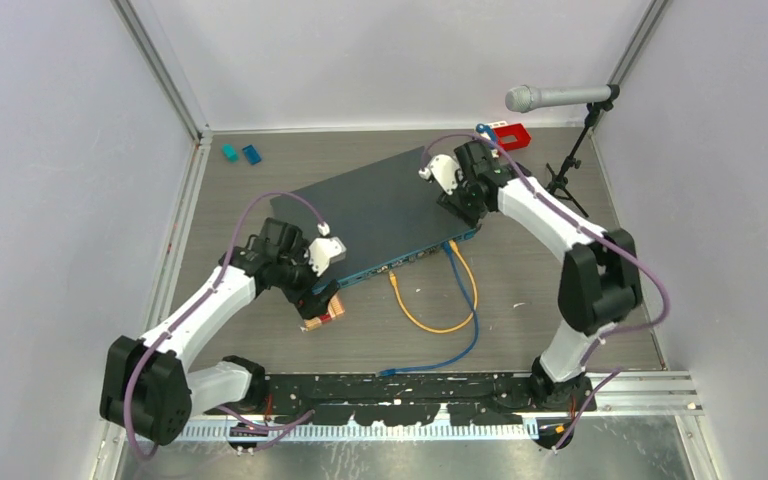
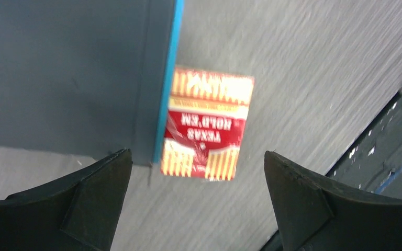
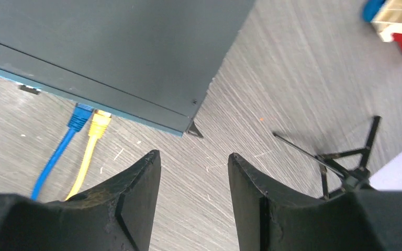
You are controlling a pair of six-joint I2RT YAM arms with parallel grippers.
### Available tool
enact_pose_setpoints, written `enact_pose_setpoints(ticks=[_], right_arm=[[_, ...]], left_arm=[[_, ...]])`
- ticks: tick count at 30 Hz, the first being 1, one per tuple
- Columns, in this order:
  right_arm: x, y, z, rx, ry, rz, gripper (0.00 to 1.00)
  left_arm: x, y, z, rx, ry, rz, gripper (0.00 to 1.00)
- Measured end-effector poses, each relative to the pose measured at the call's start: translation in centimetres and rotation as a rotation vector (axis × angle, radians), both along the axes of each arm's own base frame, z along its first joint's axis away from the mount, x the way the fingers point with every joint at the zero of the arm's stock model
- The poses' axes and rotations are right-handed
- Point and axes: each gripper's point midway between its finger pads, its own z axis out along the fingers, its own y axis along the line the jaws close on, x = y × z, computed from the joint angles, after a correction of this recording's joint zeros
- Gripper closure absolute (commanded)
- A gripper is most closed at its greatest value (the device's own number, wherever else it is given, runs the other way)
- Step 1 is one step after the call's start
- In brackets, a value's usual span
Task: Pull the plug from the switch port
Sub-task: Move the switch port to the center of the board.
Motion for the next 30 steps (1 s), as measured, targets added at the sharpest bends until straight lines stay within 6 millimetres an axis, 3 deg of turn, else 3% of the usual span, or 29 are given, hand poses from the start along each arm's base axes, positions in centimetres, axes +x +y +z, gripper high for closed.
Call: enact_pose_setpoints(ticks=[3,6,13,16,23,30], right_arm=[[-0.4,0.3,3.3,0.061,-0.097,-0.050,0.49],[-1.8,-0.2,4.2,0.112,-0.119,-0.113,0.53],[-7.5,-0.3,1.5,0.309,-0.037,-0.304,0.51],[-9.2,0.1,1.2,0.418,-0.017,-0.386,0.50],[-7.6,1.1,2.3,0.722,-0.023,-0.568,0.49],[-6.3,1.7,-1.1,0.929,0.089,-0.736,0.49]], left_arm=[[2.2,-1.4,2.0,-0.089,-0.099,0.012,0.00],[4.0,-2.0,3.9,-0.146,-0.156,0.041,0.00],[6.0,-3.2,7.1,-0.237,-0.208,0.094,0.00],[6.5,-3.5,7.8,-0.267,-0.217,0.122,0.00],[7.8,-4.0,8.7,-0.312,-0.240,0.197,0.00],[8.7,-4.1,9.0,-0.327,-0.256,0.232,0.00]])
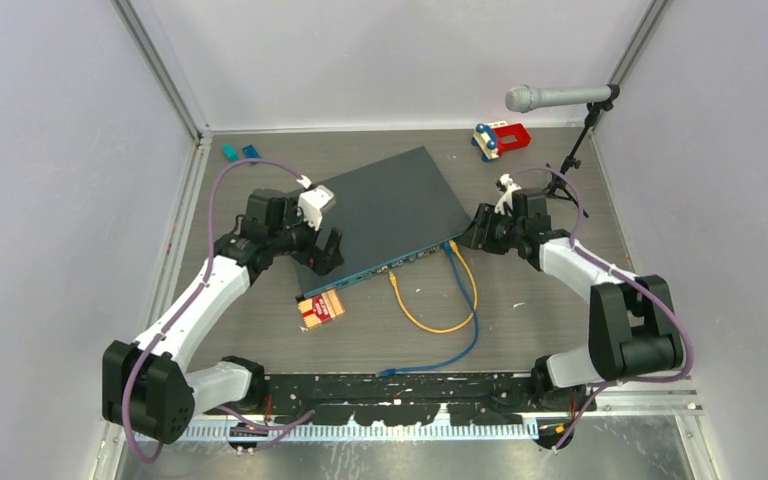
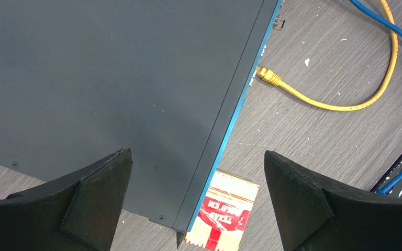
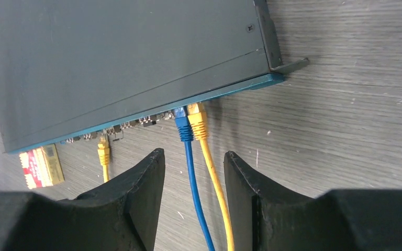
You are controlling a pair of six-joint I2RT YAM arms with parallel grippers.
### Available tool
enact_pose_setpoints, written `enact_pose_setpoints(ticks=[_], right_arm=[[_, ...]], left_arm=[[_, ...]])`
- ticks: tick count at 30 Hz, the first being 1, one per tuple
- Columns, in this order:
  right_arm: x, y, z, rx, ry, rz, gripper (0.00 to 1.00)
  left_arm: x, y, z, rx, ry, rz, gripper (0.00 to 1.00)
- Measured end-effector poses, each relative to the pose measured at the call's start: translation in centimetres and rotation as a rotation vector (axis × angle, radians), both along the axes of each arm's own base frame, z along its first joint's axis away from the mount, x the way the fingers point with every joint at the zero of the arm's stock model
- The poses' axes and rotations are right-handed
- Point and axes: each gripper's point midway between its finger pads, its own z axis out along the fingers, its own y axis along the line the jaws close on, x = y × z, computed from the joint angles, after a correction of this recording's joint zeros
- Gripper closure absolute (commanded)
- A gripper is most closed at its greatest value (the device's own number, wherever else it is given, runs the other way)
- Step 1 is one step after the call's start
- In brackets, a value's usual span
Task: Pull the plug from the switch port
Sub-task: Move the switch port to the center of the board, then pull the connector from the switch port.
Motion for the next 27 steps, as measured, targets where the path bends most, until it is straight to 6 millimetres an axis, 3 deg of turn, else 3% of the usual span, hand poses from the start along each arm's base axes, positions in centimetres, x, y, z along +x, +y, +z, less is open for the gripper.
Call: enact_pose_setpoints(ticks=[8,16,27], right_arm=[[1.3,1.2,-2.9,0.163,0.061,-0.017,0.50],[2.6,0.0,-5.7,0.290,0.112,-0.016,0.49],[2.6,1.4,-5.0,0.432,0.118,0.070,0.49]], left_arm=[[0.2,-0.1,0.0,-0.005,-0.002,0.004,0.00],[0.3,-0.1,0.2,-0.009,-0.010,0.004,0.00],[0.1,0.1,-0.7,0.002,0.002,0.008,0.00]])
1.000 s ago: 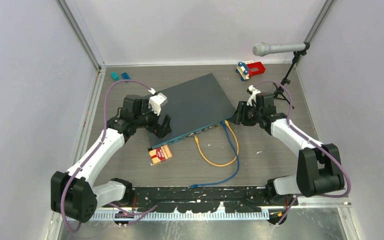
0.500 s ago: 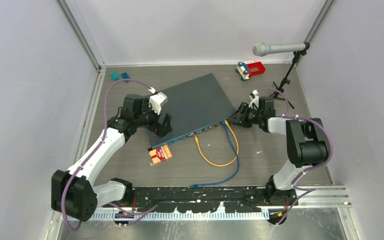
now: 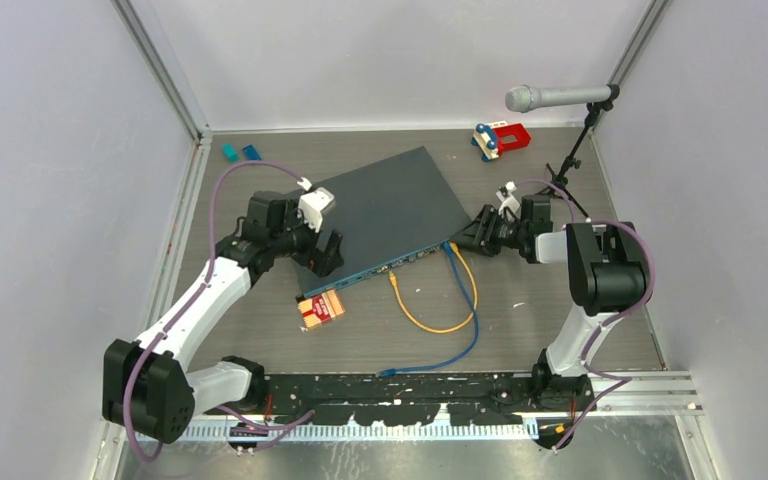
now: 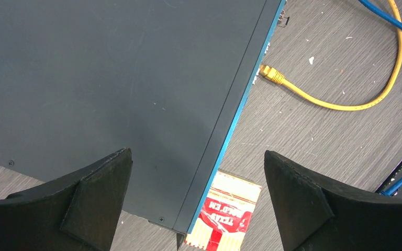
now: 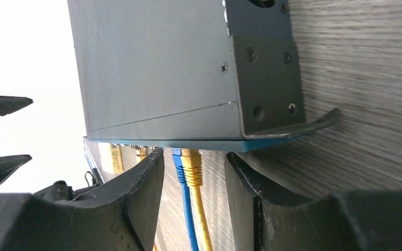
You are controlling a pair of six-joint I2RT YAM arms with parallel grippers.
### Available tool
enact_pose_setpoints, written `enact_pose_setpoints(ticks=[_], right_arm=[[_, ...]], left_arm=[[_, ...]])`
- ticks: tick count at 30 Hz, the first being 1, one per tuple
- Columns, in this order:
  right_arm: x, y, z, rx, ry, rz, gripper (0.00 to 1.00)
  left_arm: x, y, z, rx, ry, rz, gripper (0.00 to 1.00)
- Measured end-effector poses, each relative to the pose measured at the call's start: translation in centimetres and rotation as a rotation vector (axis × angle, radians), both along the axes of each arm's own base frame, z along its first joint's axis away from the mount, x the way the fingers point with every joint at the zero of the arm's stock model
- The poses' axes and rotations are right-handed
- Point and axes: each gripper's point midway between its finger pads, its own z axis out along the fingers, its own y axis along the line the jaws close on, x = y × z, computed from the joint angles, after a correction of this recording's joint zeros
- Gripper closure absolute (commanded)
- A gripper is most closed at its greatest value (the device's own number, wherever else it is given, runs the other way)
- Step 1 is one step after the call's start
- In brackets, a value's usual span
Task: Pull the plug from the switch port
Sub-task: Pull the connector from the switch port.
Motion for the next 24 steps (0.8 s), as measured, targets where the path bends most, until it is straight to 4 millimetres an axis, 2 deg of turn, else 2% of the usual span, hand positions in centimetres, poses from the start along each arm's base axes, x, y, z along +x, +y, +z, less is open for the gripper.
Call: enact_pose_setpoints(ticks=[6,9,16,24], right_arm=[[0.13,0.37,0.04,0.036,0.010,0.008,0.50],[0.06,0.57,-0.42,0.055,0.035,0.013,0.54],[0.29,0.81,0.05,0.076,0.034,0.025,0.63],[0.26,1.06,0.39,0.096,0.030,0.042,0.57]], left_arm=[[0.00,0.02,-0.04,0.002,-0.001,-0.001,0.00],[0.00,0.02,-0.04,0.002,-0.002,-0.002,0.00],[0.07,0.00,-0.03,0.001,-0.006,-0.002,0.00],[0.12,0.00,-0.15,0.002,-0.010,-0.003,0.00]])
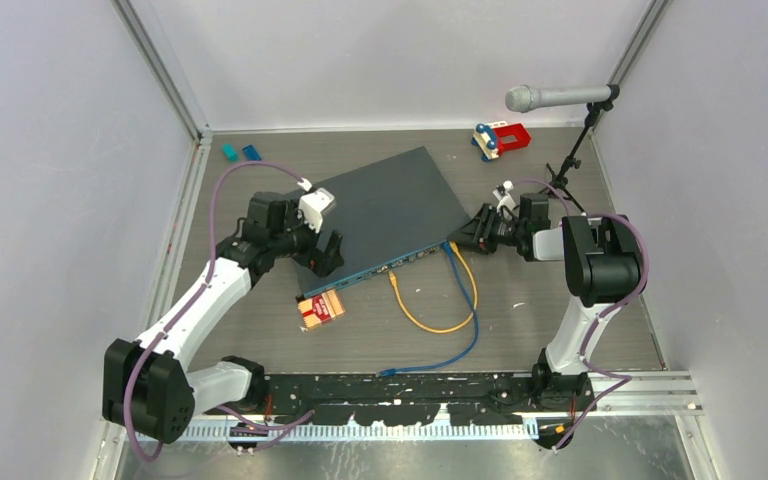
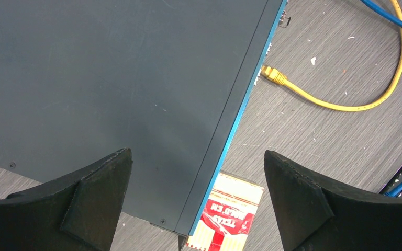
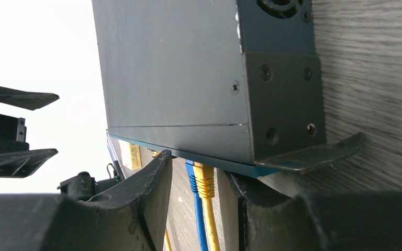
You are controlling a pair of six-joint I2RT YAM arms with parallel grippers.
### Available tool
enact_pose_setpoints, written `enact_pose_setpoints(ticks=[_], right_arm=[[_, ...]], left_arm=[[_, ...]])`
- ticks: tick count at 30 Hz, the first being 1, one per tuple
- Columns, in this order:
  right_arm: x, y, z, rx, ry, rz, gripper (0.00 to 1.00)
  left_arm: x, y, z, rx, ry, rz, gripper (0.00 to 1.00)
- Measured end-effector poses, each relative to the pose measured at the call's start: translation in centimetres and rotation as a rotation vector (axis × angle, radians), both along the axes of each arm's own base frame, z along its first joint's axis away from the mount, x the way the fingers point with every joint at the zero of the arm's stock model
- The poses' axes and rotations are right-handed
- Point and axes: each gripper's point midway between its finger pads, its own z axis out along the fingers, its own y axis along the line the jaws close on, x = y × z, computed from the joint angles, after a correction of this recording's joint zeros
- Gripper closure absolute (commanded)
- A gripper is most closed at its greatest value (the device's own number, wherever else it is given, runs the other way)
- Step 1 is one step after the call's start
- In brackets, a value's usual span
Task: Pull the plug from the switch port
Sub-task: Pull the connector from the switch port.
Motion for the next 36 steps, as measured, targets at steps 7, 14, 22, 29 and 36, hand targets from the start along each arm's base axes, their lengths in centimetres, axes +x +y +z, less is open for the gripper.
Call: enact_pose_setpoints(ticks=[7,14,22,29,36], right_arm=[[0.2,0.0,0.4,0.051,-0.001,-0.009,0.56],[0.3,-0.2,0.5,0.071,0.002,-0.007,0.56],[-0.5,-0.4,-0.4,0.049,0.036,0.006,0.57],[-1.1,-0.5,-0.9,0.036,0.064,0.013,0.61],[-1.0,-0.3,-0.9,0.033,0.061,0.018,0.61]], left_arm=[[-0.1,0.1,-0.4,0.009,-0.001,-0.007,0.00],[-0.1,0.2,-0.6,0.016,-0.003,-0.008,0.00],[-0.1,0.2,-0.6,0.019,-0.004,-0.007,0.00],[-0.1,0.3,-0.8,0.021,-0.003,-0.008,0.00],[-0.1,0.2,-0.8,0.020,-0.006,-0.008,0.00]])
